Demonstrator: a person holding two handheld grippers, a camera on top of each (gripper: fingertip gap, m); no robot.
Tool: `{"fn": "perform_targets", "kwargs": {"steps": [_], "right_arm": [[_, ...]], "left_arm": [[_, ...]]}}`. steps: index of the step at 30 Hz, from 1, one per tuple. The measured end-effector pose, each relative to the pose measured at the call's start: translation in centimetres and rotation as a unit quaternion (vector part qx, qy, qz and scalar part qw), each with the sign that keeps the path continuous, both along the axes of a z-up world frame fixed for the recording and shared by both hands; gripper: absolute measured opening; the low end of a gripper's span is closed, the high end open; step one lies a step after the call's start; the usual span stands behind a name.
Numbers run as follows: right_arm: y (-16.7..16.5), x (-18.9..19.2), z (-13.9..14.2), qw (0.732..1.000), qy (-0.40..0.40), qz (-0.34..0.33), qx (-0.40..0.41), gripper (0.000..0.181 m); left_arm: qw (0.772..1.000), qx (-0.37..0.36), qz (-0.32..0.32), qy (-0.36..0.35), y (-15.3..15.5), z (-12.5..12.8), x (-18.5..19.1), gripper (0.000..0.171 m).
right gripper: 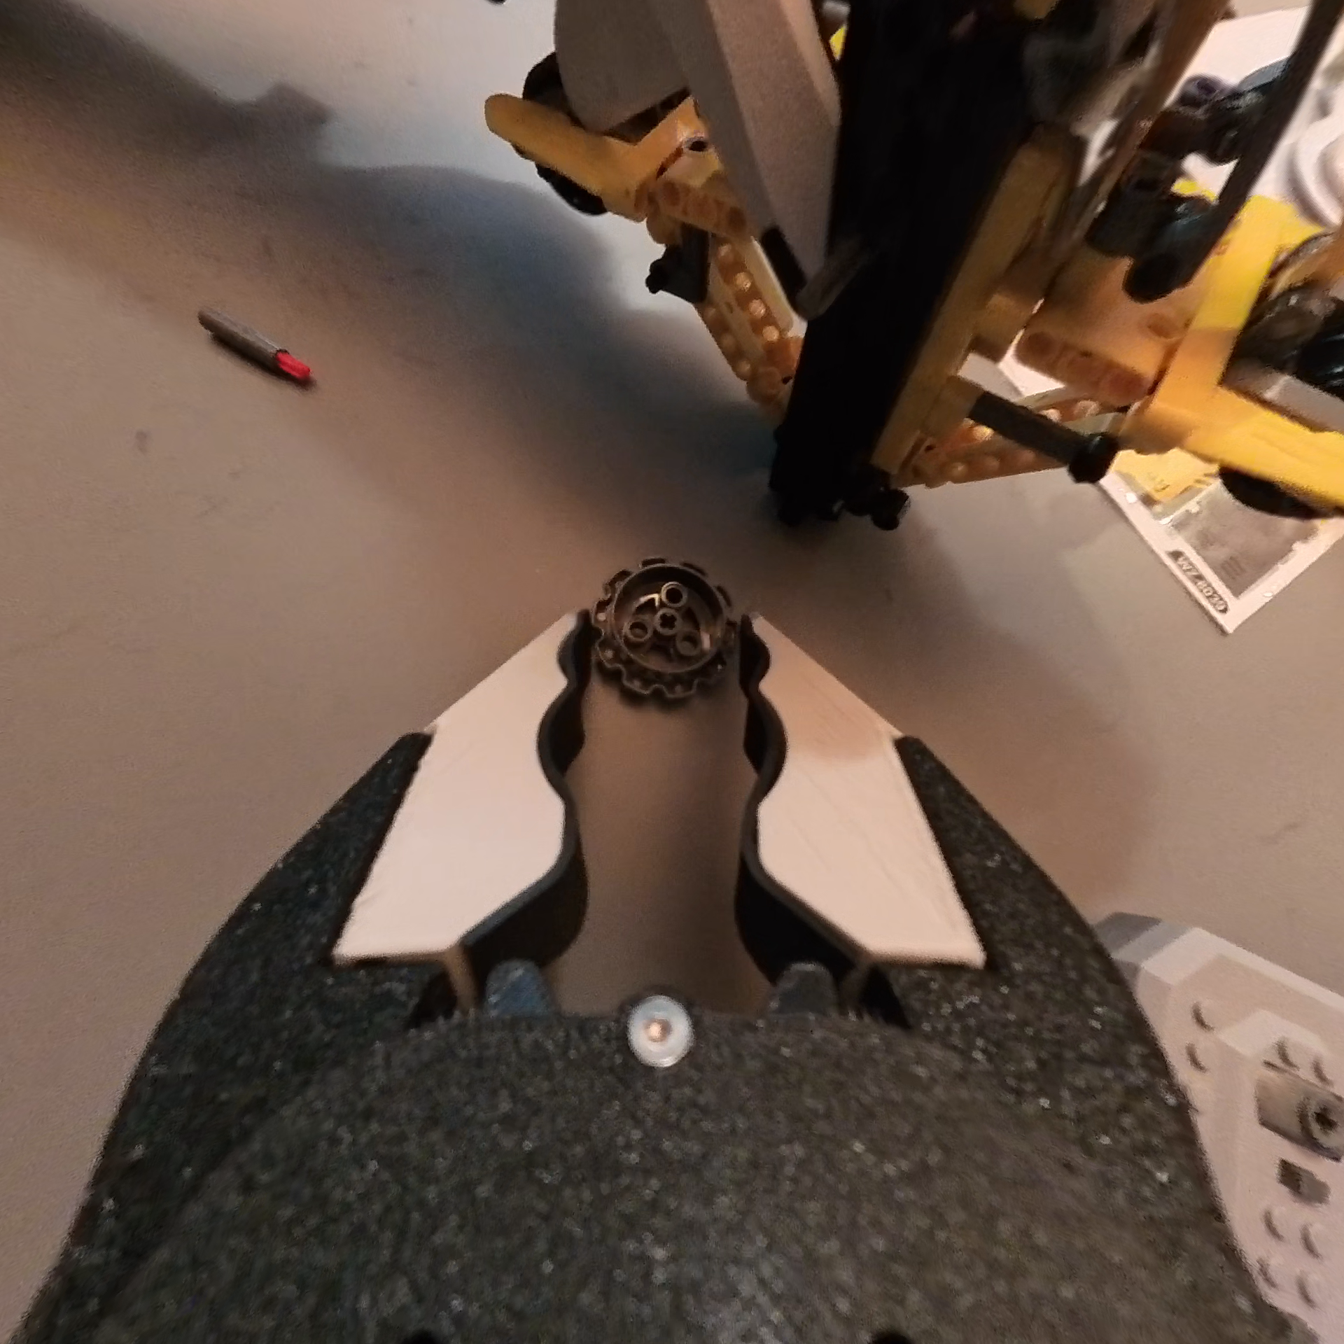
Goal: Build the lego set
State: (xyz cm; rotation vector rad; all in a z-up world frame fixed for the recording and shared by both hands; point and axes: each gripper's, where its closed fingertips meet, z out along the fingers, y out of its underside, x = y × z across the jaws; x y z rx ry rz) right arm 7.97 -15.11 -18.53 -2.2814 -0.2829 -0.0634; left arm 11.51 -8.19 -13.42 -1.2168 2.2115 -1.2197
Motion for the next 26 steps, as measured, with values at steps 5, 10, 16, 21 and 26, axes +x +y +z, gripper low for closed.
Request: {"fn": "perform_targets", "kwargs": {"steps": [5, 10, 16, 21, 26], "right_arm": [[0.0, 0.3, 1.2, 1.0, 0.007, -0.004, 0.03, 0.04], [-0.1, 0.8, 1.8, 0.999, 0.003, -0.01, 0.045, 0.04], [0.2, 0.3, 3.5, 0.996, 0.009, 0.001, 0.087, 0.04], [0.0, -1.3, 6.5, 0.98, 0.13, 0.029, 0.151, 0.04], [-1.6, -3.9, 11.7, 0.866, 0.452, 0.1, 0.19, 0.04]], "left_arm": [[1.0, -0.015, 0.001, -0.008, 0.0, 0.7, 0.0, 0.076], [0.999, -0.039, 0.002, 0.001, 0.0, 0.9, -0.1, 0.073], [1.0, -0.021, 0.004, -0.01, 0.1, 1.0, -0.2, 0.073], [0.997, -0.03, 0.018, -0.07, 0.4, 3.7, -0.5, 0.072], [0.978, -0.074, -0.02, -0.194, -1.3, 8.8, -2.6, 0.058]]}}
